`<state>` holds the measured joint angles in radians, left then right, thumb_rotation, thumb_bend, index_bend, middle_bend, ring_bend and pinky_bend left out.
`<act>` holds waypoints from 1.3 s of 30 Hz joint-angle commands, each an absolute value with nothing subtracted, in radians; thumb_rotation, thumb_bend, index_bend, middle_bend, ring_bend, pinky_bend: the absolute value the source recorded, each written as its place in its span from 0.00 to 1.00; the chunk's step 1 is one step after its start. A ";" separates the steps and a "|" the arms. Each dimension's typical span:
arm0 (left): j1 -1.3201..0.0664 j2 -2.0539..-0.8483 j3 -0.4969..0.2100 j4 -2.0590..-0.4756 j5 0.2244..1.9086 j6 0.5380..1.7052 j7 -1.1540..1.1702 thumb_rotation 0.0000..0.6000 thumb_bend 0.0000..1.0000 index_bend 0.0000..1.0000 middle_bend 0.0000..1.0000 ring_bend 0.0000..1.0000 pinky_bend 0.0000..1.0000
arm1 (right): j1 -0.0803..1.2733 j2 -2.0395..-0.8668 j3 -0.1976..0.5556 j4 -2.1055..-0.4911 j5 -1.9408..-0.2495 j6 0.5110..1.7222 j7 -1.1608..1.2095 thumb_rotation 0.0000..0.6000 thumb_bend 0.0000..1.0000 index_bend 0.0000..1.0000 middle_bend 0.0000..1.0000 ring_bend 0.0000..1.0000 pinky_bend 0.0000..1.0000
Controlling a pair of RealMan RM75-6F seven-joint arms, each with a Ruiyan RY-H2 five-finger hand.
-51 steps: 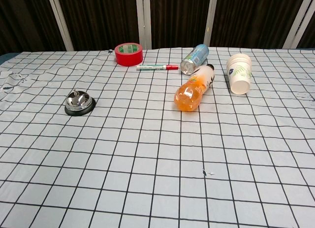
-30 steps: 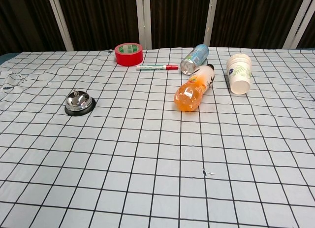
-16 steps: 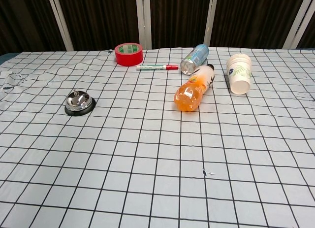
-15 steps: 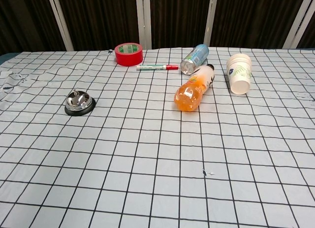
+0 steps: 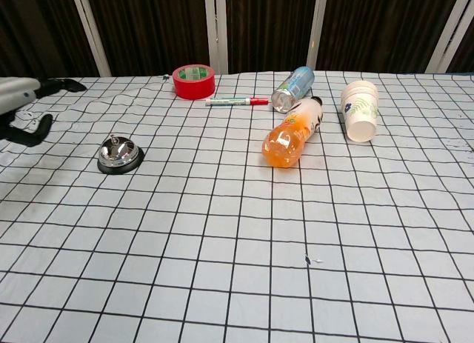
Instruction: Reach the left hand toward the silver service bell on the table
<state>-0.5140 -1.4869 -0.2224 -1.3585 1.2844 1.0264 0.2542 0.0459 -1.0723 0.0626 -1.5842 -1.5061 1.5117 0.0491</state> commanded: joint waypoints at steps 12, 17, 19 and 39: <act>-0.671 -1.759 -0.233 -1.101 1.187 0.896 0.348 1.00 0.96 0.01 0.04 0.00 0.00 | 0.034 -1.056 0.063 -1.572 -1.524 1.539 0.114 1.00 0.39 0.13 0.00 0.02 0.10; -0.691 -1.809 -0.220 -1.049 1.173 0.883 0.381 1.00 0.96 0.01 0.04 0.00 0.00 | 0.028 -1.050 0.063 -1.564 -1.530 1.553 0.146 1.00 0.39 0.13 0.00 0.02 0.10; -0.695 -1.821 -0.216 -1.037 1.167 0.880 0.394 1.00 0.96 0.01 0.04 0.00 0.00 | 0.025 -1.047 0.064 -1.561 -1.532 1.559 0.158 1.00 0.39 0.13 0.00 0.02 0.10; -0.528 -1.434 -0.230 -1.680 1.296 1.272 0.484 1.00 0.96 0.01 0.03 0.00 0.00 | 0.028 -1.050 0.057 -1.556 -1.557 1.561 0.168 1.00 0.39 0.13 0.00 0.02 0.10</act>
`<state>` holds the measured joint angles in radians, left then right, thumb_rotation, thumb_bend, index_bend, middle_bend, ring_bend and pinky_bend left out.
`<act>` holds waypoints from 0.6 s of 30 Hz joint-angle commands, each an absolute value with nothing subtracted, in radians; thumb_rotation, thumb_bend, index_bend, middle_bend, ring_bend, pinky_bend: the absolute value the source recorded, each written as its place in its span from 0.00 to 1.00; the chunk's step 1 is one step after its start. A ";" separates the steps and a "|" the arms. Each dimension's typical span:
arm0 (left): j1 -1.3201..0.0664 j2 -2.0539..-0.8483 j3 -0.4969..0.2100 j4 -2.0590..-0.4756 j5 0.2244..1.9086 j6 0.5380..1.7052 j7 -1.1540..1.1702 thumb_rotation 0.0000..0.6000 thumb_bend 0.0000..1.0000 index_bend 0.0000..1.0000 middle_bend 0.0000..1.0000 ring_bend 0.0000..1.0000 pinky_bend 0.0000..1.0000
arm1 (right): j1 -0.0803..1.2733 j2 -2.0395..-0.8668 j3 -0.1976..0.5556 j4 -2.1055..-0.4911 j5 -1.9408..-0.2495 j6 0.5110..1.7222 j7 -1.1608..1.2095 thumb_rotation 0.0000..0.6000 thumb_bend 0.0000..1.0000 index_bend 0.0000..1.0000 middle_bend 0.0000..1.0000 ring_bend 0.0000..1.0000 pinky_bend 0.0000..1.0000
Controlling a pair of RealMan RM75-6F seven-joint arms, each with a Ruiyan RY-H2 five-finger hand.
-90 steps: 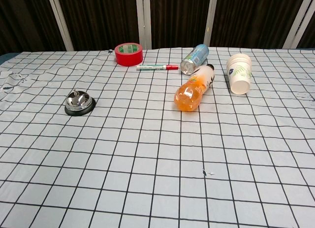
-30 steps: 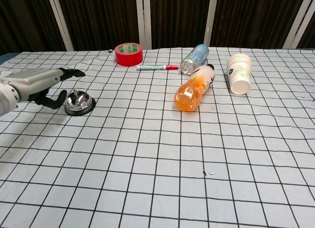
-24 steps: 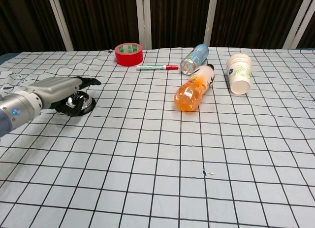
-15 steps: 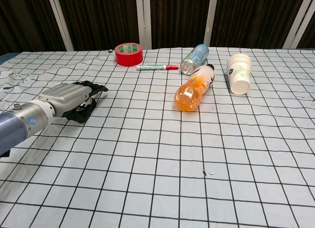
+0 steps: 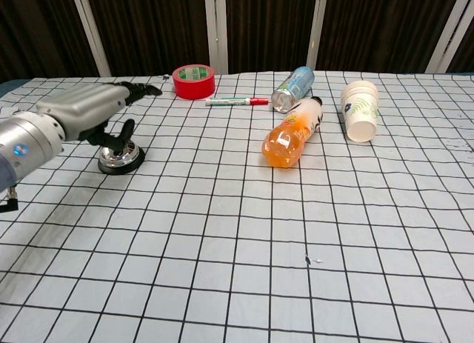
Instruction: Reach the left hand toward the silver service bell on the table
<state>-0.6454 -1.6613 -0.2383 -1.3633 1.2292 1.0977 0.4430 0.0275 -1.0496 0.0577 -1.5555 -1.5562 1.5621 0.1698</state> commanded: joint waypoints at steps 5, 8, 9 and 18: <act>-0.388 -1.283 -0.155 -1.830 1.361 1.434 0.500 1.00 0.96 0.01 0.03 0.00 0.00 | 0.028 -1.051 0.057 -1.559 -1.553 1.559 0.164 1.00 0.39 0.13 0.00 0.02 0.10; -0.305 -1.226 -0.104 -1.851 1.383 1.512 0.462 1.00 0.96 0.01 0.03 0.00 0.00 | 0.026 -1.051 0.058 -1.559 -1.556 1.565 0.162 1.00 0.39 0.13 0.00 0.03 0.10; -0.283 -1.212 -0.092 -1.851 1.387 1.534 0.449 1.00 0.96 0.01 0.03 0.00 0.00 | 0.025 -1.052 0.059 -1.559 -1.557 1.569 0.162 1.00 0.39 0.13 0.00 0.03 0.10; -0.147 -1.156 -0.020 -1.811 1.405 1.635 0.282 1.00 0.96 0.02 0.03 0.00 0.00 | 0.025 -1.059 0.057 -1.559 -1.564 1.573 0.149 1.00 0.39 0.13 0.01 0.03 0.10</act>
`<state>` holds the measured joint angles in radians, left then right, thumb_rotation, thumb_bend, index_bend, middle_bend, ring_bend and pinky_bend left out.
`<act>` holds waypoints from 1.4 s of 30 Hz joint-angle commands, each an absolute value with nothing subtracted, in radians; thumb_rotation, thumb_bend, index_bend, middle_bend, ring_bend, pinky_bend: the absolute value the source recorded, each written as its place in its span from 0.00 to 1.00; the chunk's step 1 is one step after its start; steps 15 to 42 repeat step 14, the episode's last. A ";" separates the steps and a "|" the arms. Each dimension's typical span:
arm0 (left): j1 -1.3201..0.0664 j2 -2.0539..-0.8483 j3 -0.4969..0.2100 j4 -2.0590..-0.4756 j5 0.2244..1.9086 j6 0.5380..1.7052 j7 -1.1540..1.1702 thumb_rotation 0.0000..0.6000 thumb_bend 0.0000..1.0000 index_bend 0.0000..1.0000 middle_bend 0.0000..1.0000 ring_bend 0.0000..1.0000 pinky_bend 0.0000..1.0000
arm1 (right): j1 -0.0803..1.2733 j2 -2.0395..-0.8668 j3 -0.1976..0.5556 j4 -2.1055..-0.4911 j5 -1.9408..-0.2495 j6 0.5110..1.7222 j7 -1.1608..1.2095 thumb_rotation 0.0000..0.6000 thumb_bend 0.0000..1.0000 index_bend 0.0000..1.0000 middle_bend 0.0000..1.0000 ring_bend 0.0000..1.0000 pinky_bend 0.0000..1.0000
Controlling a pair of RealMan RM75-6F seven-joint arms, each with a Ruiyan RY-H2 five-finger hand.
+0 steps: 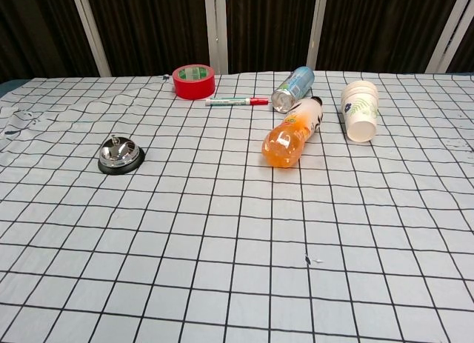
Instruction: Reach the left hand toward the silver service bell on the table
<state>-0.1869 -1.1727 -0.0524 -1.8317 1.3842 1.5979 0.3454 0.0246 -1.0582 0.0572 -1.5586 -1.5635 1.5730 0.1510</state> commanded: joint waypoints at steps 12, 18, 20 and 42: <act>-0.098 -1.151 -0.012 -1.744 1.369 1.609 0.148 1.00 0.96 0.02 0.02 0.00 0.00 | 0.016 -1.082 0.082 -1.540 -1.547 1.613 0.098 1.00 0.39 0.14 0.00 0.03 0.10; -0.096 -1.144 -0.014 -1.748 1.376 1.609 0.137 1.00 0.96 0.02 0.02 0.00 0.00 | 0.016 -1.089 0.088 -1.537 -1.540 1.617 0.079 1.00 0.39 0.14 0.00 0.03 0.10; -0.096 -1.144 -0.014 -1.748 1.376 1.609 0.137 1.00 0.96 0.02 0.02 0.00 0.00 | 0.016 -1.089 0.088 -1.537 -1.540 1.617 0.079 1.00 0.39 0.14 0.00 0.03 0.10; -0.096 -1.144 -0.014 -1.748 1.376 1.609 0.137 1.00 0.96 0.02 0.02 0.00 0.00 | 0.016 -1.089 0.088 -1.537 -1.540 1.617 0.079 1.00 0.39 0.14 0.00 0.03 0.10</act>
